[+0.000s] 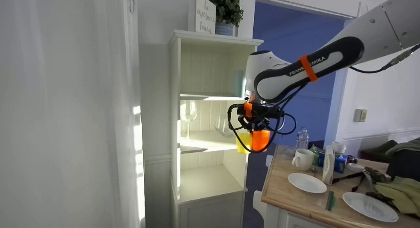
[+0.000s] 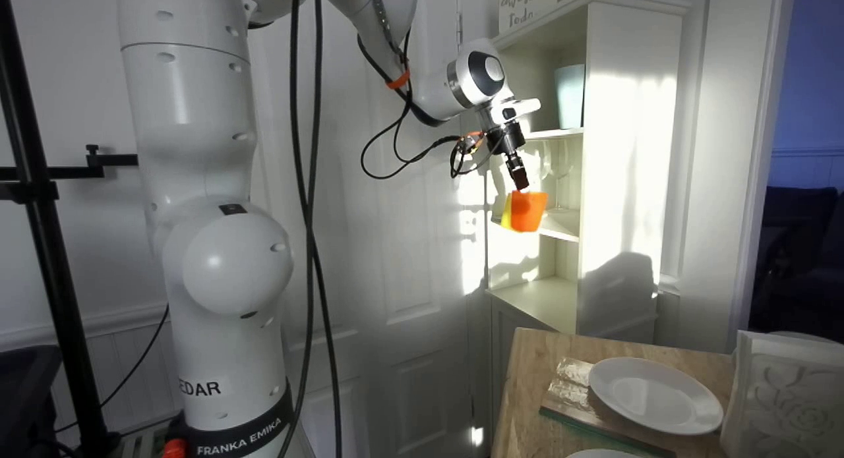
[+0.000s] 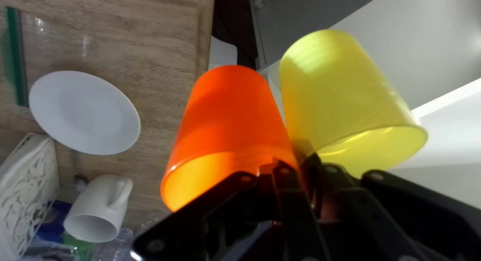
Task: Remove the plastic cups from the second shelf from the top and put them on the table
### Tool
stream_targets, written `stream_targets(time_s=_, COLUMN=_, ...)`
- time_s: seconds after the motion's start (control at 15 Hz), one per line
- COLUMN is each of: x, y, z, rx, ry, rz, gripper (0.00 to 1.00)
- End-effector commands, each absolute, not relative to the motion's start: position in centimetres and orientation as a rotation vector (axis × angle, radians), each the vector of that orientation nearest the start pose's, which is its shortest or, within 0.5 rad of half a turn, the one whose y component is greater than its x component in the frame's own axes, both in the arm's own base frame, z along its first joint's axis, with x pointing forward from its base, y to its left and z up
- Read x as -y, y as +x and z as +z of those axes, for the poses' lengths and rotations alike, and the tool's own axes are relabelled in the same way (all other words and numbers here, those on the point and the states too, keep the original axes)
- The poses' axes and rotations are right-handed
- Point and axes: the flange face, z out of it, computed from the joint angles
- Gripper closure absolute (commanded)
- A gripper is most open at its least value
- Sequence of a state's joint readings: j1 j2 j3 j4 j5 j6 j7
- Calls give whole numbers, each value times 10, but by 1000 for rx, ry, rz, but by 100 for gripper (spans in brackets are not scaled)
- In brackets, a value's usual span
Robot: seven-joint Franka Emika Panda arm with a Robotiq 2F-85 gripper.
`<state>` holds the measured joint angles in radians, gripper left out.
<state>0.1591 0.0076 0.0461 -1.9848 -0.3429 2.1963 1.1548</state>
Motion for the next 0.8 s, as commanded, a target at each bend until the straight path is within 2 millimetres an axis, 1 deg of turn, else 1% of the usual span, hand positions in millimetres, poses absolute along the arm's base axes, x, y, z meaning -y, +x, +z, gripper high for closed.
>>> stream_targets(time_s=0.0, x=-69, y=524, z=500, rx=-1261, ry=-2894, rz=-566, gripper=98)
stream_targets(time_s=0.2, x=-26, y=505, z=509, rx=-1390, ry=-2799, rz=-631, gripper=98)
stream_targets(time_s=0.33, x=4, y=498, z=509, rx=-1484, ry=-2727, rz=-630, gripper=98)
stream_targets(time_s=0.53, x=49, y=486, z=502, rx=-1641, ry=-2626, rz=-619, gripper=98)
stream_targets(time_s=0.73, x=92, y=476, z=486, rx=-1813, ry=-2536, rz=-598, gripper=98)
